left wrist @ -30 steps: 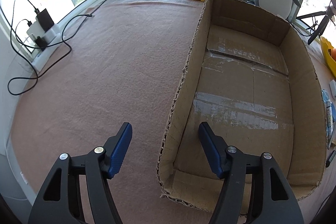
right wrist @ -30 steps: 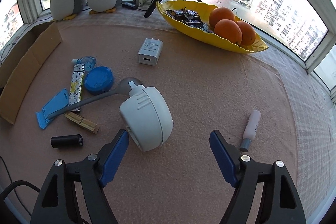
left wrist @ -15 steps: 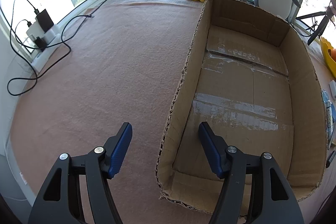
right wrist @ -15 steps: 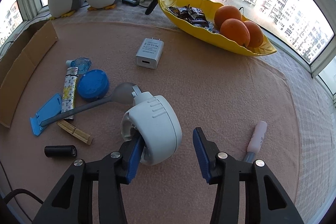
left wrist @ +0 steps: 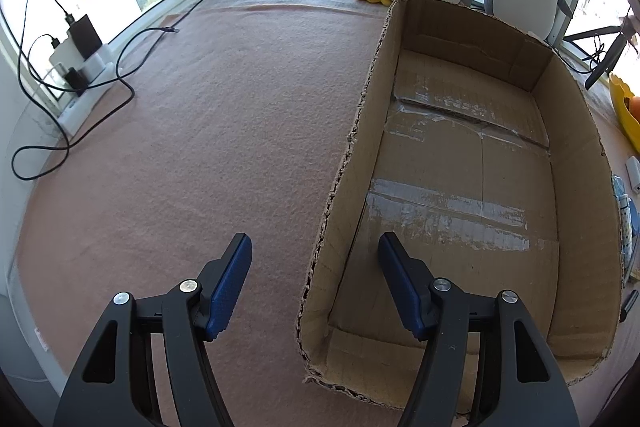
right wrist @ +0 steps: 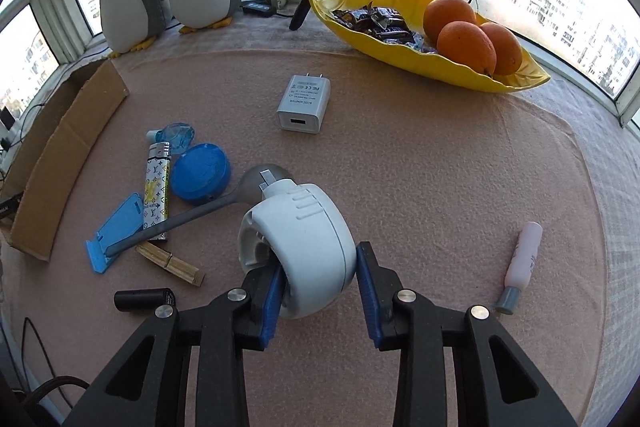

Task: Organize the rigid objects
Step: 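Lift the white round device with the right gripper over the cardboard box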

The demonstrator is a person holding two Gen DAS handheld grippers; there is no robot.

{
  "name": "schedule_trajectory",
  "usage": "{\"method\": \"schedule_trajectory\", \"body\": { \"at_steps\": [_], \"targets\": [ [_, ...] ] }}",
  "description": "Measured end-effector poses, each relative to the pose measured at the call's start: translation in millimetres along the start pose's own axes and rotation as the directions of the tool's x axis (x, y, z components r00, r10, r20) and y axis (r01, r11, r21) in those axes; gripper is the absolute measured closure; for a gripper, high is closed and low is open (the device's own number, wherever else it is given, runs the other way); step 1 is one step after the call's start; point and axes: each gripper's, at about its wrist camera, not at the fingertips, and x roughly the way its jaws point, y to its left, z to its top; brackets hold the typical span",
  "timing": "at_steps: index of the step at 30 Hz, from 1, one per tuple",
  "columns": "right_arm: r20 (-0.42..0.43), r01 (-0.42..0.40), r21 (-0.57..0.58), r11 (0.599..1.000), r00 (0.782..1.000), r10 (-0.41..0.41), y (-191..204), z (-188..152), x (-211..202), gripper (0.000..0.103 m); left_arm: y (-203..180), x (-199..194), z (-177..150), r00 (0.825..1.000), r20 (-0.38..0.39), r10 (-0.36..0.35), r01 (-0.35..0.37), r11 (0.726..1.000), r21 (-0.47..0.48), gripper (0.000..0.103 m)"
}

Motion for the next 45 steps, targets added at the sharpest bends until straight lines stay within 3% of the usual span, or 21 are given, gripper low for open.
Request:
{"method": "schedule_trajectory", "body": {
  "at_steps": [11,22,33,45],
  "targets": [
    [0.016,-0.039,0.096,0.995,0.999,0.038,-10,-7,-4,0.074,1,0,0,1.000,0.001,-0.004,0.004,1.000,-0.004,0.037],
    [0.054,-0.049,0.094,0.994,0.998,0.044,-2,-1,-28,0.074,4,2,-1,1.000,0.006,-0.022,0.022,1.000,-0.017,0.037],
    [0.124,-0.126,-0.035,0.991,0.984,0.129,66,35,-63,0.074,4,3,-1,0.999,0.009,-0.031,0.031,0.999,-0.022,0.037],
    [0.124,-0.222,-0.193,0.956,0.961,0.248,164,68,-66,0.074,4,4,-1,0.999,0.014,-0.042,0.043,0.999,-0.028,0.037]
  ]
}}
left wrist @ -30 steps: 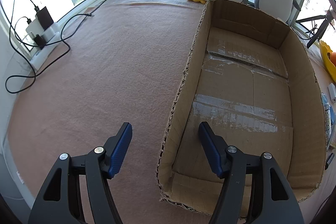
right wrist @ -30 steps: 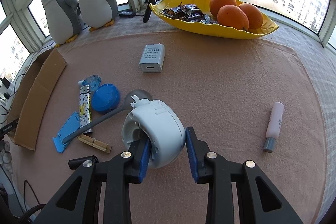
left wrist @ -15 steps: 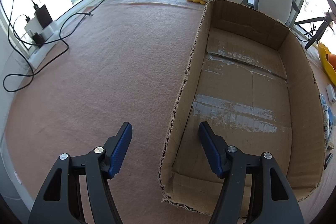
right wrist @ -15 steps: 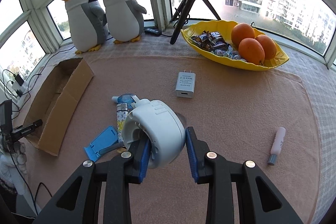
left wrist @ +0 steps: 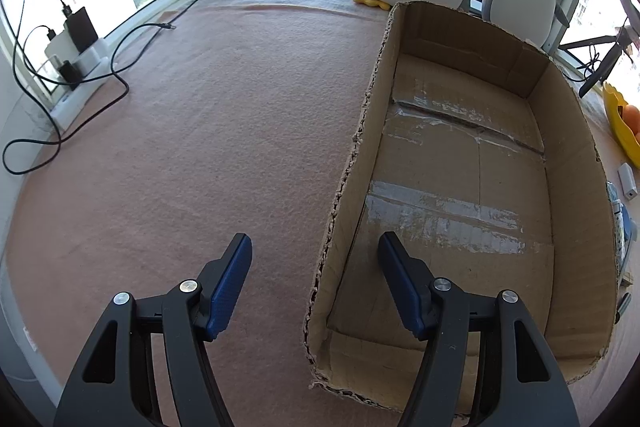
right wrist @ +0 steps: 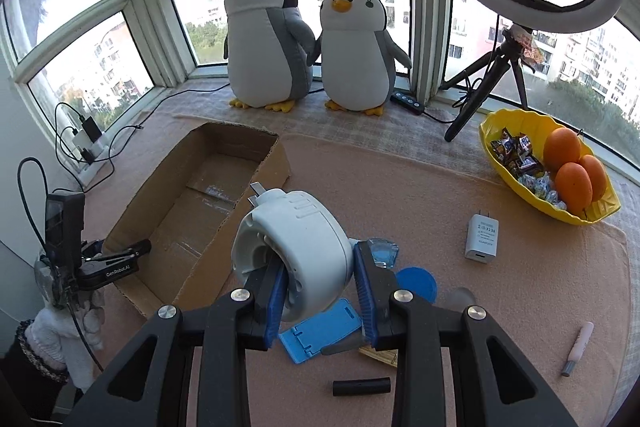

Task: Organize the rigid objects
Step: 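Lift the white round device with the right gripper over the cardboard box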

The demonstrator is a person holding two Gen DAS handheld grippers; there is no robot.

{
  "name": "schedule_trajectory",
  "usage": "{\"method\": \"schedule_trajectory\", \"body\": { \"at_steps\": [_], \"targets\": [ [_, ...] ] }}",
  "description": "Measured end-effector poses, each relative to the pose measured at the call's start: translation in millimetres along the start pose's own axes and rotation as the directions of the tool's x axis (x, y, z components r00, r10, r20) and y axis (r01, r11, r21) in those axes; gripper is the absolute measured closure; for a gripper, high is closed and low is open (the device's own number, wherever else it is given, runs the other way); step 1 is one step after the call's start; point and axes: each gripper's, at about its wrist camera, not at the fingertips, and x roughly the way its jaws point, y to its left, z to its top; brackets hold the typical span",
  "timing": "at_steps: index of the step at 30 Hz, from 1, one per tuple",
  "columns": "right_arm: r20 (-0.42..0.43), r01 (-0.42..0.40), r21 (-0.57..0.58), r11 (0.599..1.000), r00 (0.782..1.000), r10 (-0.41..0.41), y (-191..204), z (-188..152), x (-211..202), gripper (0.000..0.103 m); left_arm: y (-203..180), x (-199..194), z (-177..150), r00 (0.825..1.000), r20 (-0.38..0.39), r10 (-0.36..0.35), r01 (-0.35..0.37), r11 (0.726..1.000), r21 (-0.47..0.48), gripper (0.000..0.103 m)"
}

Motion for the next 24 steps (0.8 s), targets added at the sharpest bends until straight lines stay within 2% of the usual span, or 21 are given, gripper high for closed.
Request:
{"method": "schedule_trajectory", "body": {
  "at_steps": [14,19,24],
  "targets": [
    [-0.074,-0.093,-0.166,0.982,0.994,0.082,104,34,83,0.074,0,0,0,1.000,0.006,-0.008,0.008,1.000,-0.012,0.037],
    [-0.112,-0.106,-0.227,0.968,0.990,0.082,134,37,110,0.074,0,0,0,1.000,0.007,-0.010,0.010,1.000,-0.015,0.037],
    [-0.170,-0.108,-0.258,0.960,0.983,0.065,147,38,139,0.074,2,0,-1,1.000,0.008,-0.014,0.014,1.000,-0.023,0.037]
  ]
}}
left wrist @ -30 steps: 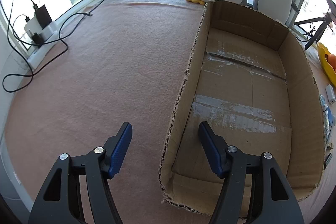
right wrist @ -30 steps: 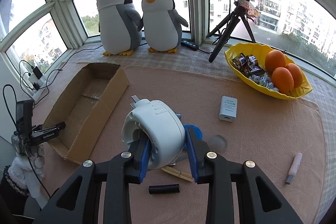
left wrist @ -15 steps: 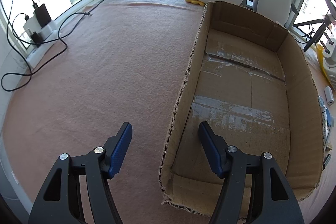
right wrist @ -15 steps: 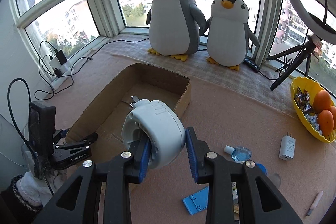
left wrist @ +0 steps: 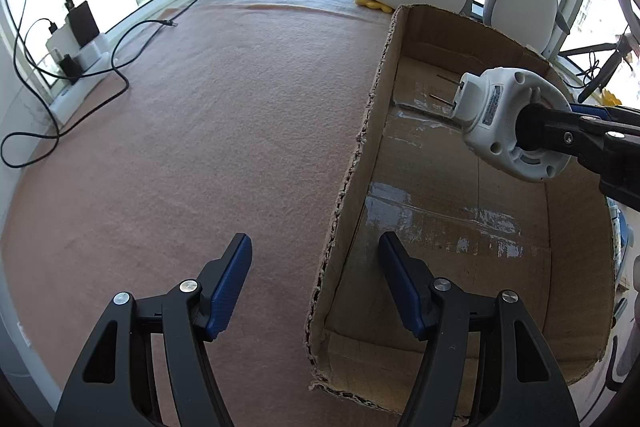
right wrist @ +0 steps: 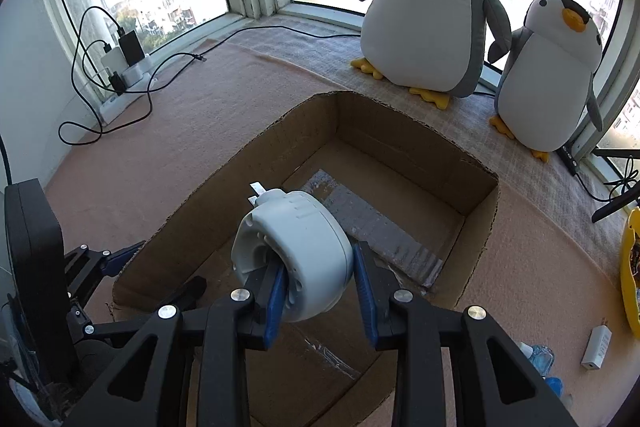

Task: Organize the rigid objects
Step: 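Lift the white round device with the right gripper over the cardboard box, then lower the device into the box and open the right gripper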

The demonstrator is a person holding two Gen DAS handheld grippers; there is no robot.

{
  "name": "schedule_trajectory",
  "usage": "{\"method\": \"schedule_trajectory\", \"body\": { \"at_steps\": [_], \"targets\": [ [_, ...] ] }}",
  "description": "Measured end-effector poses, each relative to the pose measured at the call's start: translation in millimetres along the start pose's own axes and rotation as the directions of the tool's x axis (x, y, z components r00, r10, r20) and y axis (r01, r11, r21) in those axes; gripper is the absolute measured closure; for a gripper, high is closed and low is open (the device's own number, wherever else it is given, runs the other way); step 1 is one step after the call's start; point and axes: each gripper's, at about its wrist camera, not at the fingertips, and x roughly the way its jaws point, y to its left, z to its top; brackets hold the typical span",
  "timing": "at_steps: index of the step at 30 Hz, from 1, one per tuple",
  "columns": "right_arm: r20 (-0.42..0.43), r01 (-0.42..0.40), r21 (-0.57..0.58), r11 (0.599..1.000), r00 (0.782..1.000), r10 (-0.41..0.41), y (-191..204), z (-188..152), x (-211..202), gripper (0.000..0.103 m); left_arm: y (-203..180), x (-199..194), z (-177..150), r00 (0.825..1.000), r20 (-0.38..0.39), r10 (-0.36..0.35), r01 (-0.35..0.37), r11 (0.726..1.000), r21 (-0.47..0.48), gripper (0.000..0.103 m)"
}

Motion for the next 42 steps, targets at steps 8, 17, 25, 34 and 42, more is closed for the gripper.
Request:
{"method": "schedule_trajectory", "body": {
  "at_steps": [8,17,25,34,42],
  "targets": [
    [-0.074,0.022,-0.018,1.000,0.997,-0.023,6,8,29,0.074,0,0,0,1.000,0.000,-0.002,0.002,1.000,-0.004,0.037],
    [-0.092,0.020,-0.040,0.999,0.995,-0.024,8,8,28,0.038,2,0,-1,1.000,0.000,-0.004,0.004,1.000,-0.007,0.037],
    [-0.050,-0.011,0.001,1.000,0.999,0.011,1,-8,-7,0.038,3,1,-1,1.000,-0.001,-0.005,0.005,1.000,-0.010,0.037],
    [0.050,-0.003,0.052,0.999,0.999,0.000,-13,-38,-63,0.038,2,1,-1,1.000,0.001,-0.003,0.003,1.000,0.000,0.037],
    [0.120,0.028,0.157,0.987,0.992,-0.047,-52,-74,-109,0.038,-1,0,0,1.000,0.003,0.007,-0.007,1.000,0.014,0.037]
  ]
}}
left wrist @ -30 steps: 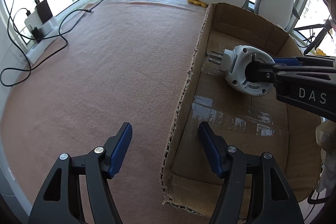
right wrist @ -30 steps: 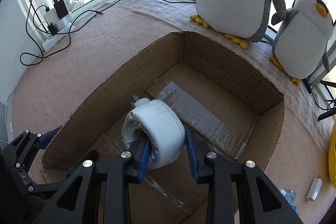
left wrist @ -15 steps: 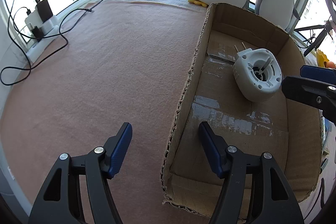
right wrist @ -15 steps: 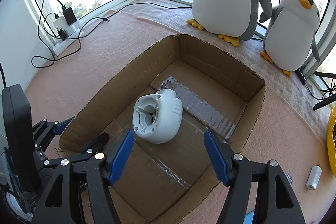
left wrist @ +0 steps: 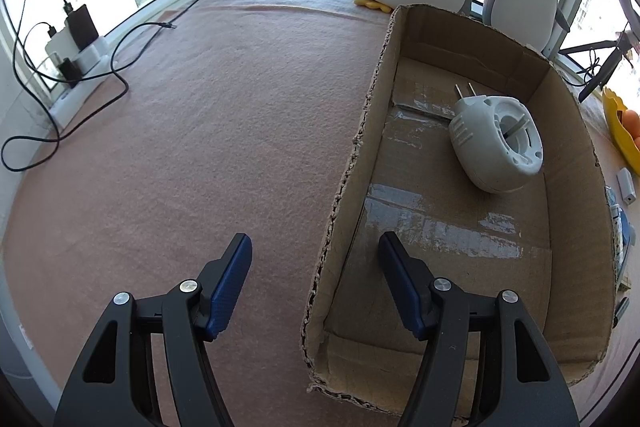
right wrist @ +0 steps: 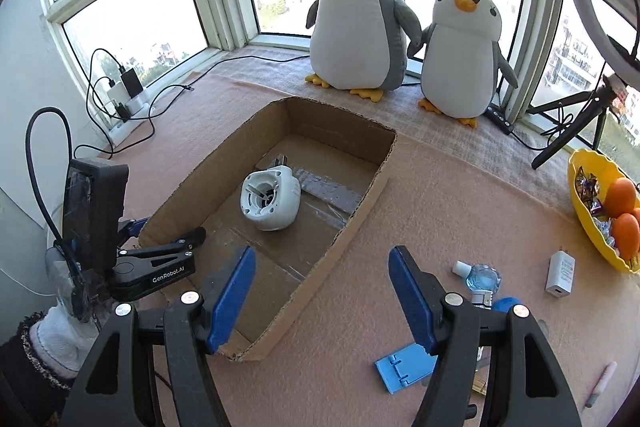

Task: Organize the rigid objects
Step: 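Lower the device into the box and open the right gripper, then move the right gripper to the white lotion bottle and close on it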

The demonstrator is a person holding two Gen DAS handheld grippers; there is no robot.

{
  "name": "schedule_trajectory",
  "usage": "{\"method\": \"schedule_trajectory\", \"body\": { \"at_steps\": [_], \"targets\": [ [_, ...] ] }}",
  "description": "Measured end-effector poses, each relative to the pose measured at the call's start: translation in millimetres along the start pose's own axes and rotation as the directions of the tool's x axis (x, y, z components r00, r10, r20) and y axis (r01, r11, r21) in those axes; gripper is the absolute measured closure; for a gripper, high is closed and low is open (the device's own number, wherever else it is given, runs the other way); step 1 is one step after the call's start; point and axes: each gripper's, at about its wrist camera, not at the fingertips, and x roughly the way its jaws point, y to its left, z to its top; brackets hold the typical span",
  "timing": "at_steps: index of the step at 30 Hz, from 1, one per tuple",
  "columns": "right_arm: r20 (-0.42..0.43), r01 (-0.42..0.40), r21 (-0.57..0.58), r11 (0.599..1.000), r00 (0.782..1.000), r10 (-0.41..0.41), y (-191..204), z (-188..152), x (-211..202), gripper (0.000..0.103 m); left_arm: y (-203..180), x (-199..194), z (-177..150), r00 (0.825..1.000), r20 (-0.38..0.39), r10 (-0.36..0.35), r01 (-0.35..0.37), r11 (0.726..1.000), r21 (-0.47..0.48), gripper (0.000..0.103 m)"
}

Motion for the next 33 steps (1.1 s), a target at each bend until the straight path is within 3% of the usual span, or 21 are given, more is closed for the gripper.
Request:
{"method": "schedule_trajectory", "body": {
  "at_steps": [11,17,22,26,31,33],
  "targets": [
    [0.022,0.083,0.233,0.969,0.996,-0.091,-101,-57,-52,0.038,-2,-1,0,1.000,0.006,0.009,-0.009,1.000,0.010,0.037],
    [-0.007,0.156,0.378,0.913,0.986,-0.166,-168,-94,-75,0.038,-3,-1,1,1.000,0.008,0.016,-0.017,1.000,0.019,0.037],
    [-0.050,0.271,0.460,0.845,0.959,-0.281,-218,-122,-92,0.037,-3,-2,0,1.000,0.009,0.018,-0.018,1.000,0.020,0.037],
    [-0.078,0.309,0.520,0.797,0.946,-0.316,-257,-140,-98,0.037,-4,-2,0,1.000,0.008,0.019,-0.019,1.000,0.021,0.037],
    [-0.095,0.362,0.532,0.766,0.924,-0.370,-287,-150,-102,0.037,-3,-2,0,1.000,0.008,0.019,-0.020,1.000,0.021,0.037],
    [-0.094,0.355,0.542,0.762,0.926,-0.365,-298,-154,-104,0.037,-3,-2,0,1.000,0.008,0.019,-0.020,1.000,0.021,0.037]
  ]
}}
